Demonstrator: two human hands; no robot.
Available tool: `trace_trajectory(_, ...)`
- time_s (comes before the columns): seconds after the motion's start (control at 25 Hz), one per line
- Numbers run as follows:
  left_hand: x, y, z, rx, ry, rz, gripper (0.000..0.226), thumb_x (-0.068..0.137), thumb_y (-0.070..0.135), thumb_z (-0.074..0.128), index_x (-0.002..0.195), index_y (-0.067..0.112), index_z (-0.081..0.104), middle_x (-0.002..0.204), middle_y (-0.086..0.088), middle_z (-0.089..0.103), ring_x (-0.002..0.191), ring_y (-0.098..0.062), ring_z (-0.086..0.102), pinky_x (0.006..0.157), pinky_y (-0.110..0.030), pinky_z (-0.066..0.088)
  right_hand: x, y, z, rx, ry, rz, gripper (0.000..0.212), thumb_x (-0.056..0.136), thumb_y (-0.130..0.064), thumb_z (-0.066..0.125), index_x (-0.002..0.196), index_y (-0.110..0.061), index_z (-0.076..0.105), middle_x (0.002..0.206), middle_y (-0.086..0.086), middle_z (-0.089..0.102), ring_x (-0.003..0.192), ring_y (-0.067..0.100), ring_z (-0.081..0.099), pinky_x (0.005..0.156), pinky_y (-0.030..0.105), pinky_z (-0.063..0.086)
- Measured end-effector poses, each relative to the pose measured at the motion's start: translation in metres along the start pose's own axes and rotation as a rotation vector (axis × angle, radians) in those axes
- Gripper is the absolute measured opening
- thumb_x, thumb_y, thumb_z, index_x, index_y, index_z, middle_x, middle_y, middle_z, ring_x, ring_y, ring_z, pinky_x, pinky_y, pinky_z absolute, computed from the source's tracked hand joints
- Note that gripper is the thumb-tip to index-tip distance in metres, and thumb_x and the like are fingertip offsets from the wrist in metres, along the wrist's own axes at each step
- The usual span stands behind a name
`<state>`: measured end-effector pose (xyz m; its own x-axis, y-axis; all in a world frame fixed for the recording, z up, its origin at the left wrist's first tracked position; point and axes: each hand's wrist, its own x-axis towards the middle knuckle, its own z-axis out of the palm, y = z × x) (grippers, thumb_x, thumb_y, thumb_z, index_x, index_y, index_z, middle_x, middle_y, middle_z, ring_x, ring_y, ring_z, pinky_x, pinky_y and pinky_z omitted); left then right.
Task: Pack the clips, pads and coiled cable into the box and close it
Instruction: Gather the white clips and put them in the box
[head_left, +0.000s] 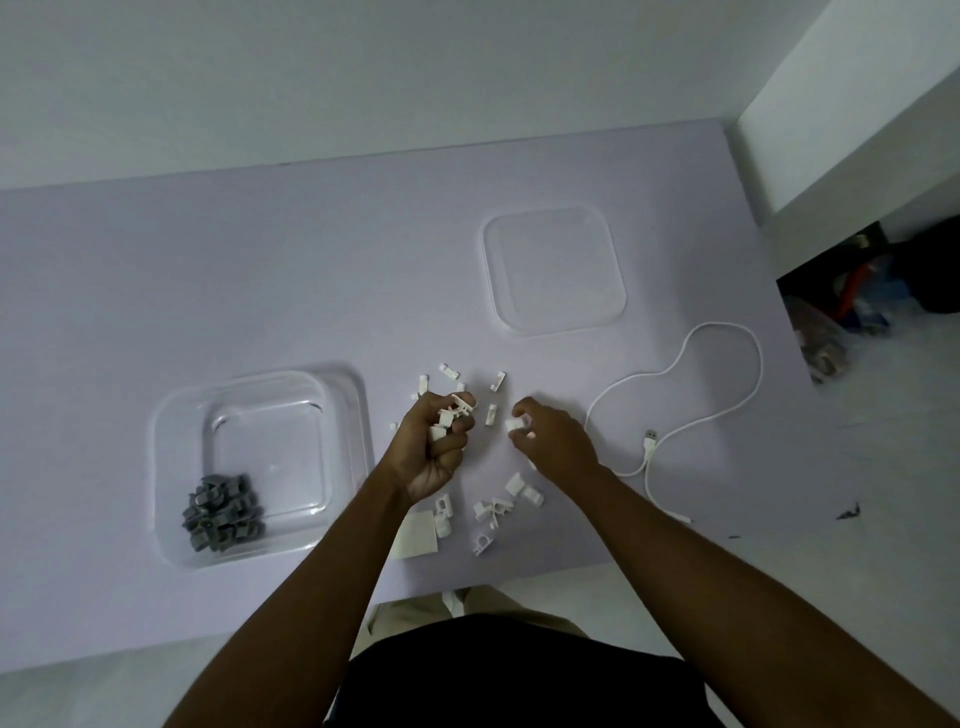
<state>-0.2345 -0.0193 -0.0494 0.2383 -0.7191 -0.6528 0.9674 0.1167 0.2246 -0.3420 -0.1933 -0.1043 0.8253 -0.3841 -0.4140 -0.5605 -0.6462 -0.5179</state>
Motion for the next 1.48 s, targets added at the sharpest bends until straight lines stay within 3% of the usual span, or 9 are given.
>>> trace_trajectory(0.2, -0.007, -0.003, -0.006, 0.096, -0.005, -0.060, 0.031, 0.093, 0.037, 0.044, 0.075, 0.016, 0.056, 0.063, 0.001, 0.044, 0.036, -0.004, 0.017, 0.033, -0.013, 0.014, 0.004, 0.007, 0.006, 0.150, 0.002, 0.075, 0.023, 0.088, -0.035, 0.070, 0.090, -0.015, 0.061, 0.081, 0.000, 0.068, 0.076, 0.019, 0.062, 0.070, 0.032, 0.048)
trace_trajectory(0.44, -0.017, 0.002, -0.017, 0.439, 0.179, -0.115, 0.016, 0.090, 0.023, 0.052, 0.075, 0.015, 0.053, 0.072, -0.002, 0.053, 0.038, -0.005, 0.025, 0.034, -0.013, 0.013, -0.028, 0.002, -0.007, 1.455, -0.162, 0.381, 0.017, 0.083, -0.025, 0.057, 0.072, -0.015, 0.049, 0.064, 0.011, 0.049, 0.043, 0.017, 0.032, 0.047, 0.027, 0.014)
trace_trajectory(0.56, -0.020, -0.001, -0.032, 0.990, 0.330, -0.136, 0.009, 0.084, 0.017, 0.059, 0.083, 0.008, 0.061, 0.073, -0.007, 0.055, 0.046, -0.012, 0.034, 0.043, -0.019, 0.023, -0.048, 0.007, -0.007, 1.647, -0.237, 0.345, 0.018, 0.080, -0.026, 0.044, 0.072, -0.011, 0.050, 0.065, 0.013, 0.050, 0.040, 0.017, 0.030, 0.048, 0.028, 0.012)
trace_trajectory(0.68, -0.020, -0.013, -0.055, 1.676, 0.432, -0.026, 0.021, 0.087, 0.025, 0.063, 0.091, 0.009, 0.074, 0.091, -0.010, 0.070, 0.078, -0.023, 0.063, 0.066, -0.028, 0.047, -0.056, 0.005, -0.006, 1.618, -0.248, 0.347, 0.037, 0.083, -0.028, 0.039, 0.081, -0.001, 0.064, 0.074, 0.017, 0.058, 0.045, 0.021, 0.039, 0.048, 0.028, 0.013)
trace_trajectory(0.88, -0.029, -0.041, -0.069, 1.988, 0.504, 0.033, 0.042, 0.089, 0.052, 0.059, 0.086, 0.011, 0.067, 0.086, -0.006, 0.068, 0.079, -0.021, 0.065, 0.067, -0.030, 0.050, -0.052, -0.007, -0.002, 1.061, -0.127, 0.359, 0.043, 0.098, -0.038, 0.054, 0.077, -0.004, 0.070, 0.072, 0.013, 0.065, 0.048, 0.019, 0.051, 0.045, 0.024, 0.027)
trace_trajectory(1.04, -0.022, -0.057, -0.063, 1.971, 0.580, 0.084, 0.048, 0.084, 0.056, 0.064, 0.093, 0.009, 0.064, 0.086, -0.005, 0.065, 0.073, -0.016, 0.059, 0.064, -0.025, 0.043, -0.062, -0.008, 0.019, 0.523, -0.170, 0.037, 0.015, 0.096, -0.024, 0.062, 0.104, -0.018, 0.074, 0.096, -0.004, 0.073, 0.073, -0.001, 0.063, 0.066, 0.019, 0.050)
trace_trajectory(1.16, -0.012, -0.059, -0.058, 1.955, 0.534, 0.119, 0.039, 0.089, 0.041, 0.065, 0.102, 0.004, 0.067, 0.096, -0.009, 0.070, 0.084, -0.022, 0.068, 0.067, -0.023, 0.044, -0.071, -0.009, 0.037, 0.220, -0.260, -0.061, 0.031, 0.091, -0.037, 0.068, 0.121, -0.029, 0.066, 0.115, -0.006, 0.071, 0.097, 0.004, 0.065, 0.081, 0.021, 0.052)
trace_trajectory(1.28, -0.006, -0.050, -0.059, 1.833, 0.474, 0.080, 0.028, 0.091, 0.035, 0.063, 0.079, 0.009, 0.061, 0.073, -0.003, 0.061, 0.071, -0.020, 0.063, 0.056, -0.017, 0.037, -0.077, -0.010, 0.050, 0.089, -0.235, -0.080, 0.046, 0.085, -0.041, 0.073, 0.127, -0.028, 0.062, 0.120, -0.001, 0.071, 0.103, 0.015, 0.066, 0.085, 0.028, 0.052)
trace_trajectory(1.48, -0.024, -0.029, -0.053, 1.207, 0.416, 0.084, 0.037, 0.096, 0.032, 0.055, 0.068, 0.009, 0.054, 0.053, -0.001, 0.044, 0.045, -0.015, 0.037, 0.047, -0.024, 0.028, -0.073, -0.019, 0.059, -0.028, -0.145, -0.128, 0.036, 0.087, -0.033, 0.072, 0.119, -0.017, 0.069, 0.116, 0.003, 0.071, 0.105, 0.021, 0.066, 0.089, 0.030, 0.048)
